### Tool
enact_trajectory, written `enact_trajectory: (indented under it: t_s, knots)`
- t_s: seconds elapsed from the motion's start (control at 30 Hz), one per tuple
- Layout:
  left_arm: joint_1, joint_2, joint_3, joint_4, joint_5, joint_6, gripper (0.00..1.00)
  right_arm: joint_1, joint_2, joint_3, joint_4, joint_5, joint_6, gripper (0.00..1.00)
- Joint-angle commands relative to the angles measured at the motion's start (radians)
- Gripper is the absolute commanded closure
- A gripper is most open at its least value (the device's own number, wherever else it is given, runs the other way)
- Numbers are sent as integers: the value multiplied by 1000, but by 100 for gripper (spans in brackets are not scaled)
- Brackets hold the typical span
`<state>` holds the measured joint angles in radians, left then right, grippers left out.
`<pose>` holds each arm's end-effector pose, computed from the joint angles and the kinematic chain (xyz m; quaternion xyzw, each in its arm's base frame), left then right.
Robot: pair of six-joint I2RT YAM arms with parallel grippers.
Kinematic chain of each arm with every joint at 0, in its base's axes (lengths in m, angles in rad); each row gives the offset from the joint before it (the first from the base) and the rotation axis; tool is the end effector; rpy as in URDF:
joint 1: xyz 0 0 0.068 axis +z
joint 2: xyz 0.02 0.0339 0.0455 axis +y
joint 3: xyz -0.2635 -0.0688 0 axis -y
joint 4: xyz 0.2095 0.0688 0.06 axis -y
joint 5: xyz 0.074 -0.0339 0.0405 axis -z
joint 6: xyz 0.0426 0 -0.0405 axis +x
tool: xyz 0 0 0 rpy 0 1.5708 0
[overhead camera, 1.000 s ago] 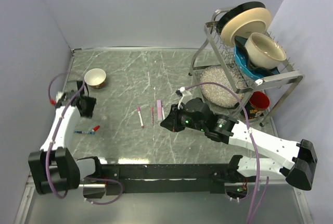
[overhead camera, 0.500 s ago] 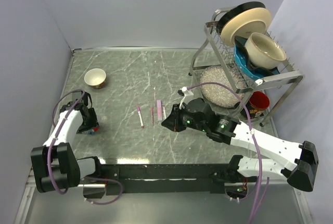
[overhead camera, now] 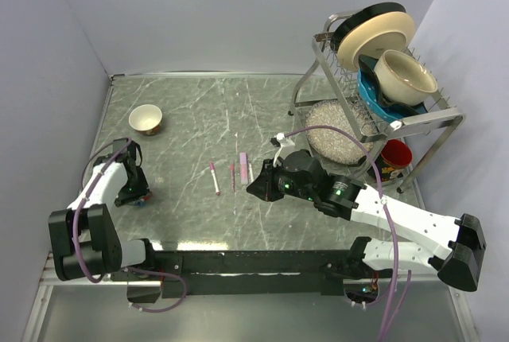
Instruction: Insert the pens into the pen caps
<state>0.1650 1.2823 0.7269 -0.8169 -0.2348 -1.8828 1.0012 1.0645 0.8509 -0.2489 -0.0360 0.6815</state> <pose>0.1734 0.0389 0.1935 -0.8501 0.5040 0.0016 0.1525 0.1141 0.1810 0.3062 -0.1447 0.8379 0.4025 0.3392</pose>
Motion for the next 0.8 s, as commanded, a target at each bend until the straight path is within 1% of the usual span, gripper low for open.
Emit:
enact_trajectory:
  t_s: [0.0,0.23,0.43,0.73,0.77]
  knots:
    - [5,15,3,-11,-50,-38,51,-6,-3,42,8,21,-17,100]
    - [5,71,-15,25,-11,-24,54,-6,6,53,7,18,-20,100]
    - [5,110,-11,24,-21,-24,57,-6,2,57,-1,24,-22,100]
    - [7,155,-20,36,-47,-10,67,-6,-8,69,-15,22,-22,100]
    - [5,158,-29,50,-44,-3,70,-6,-9,71,-18,27,-22,100]
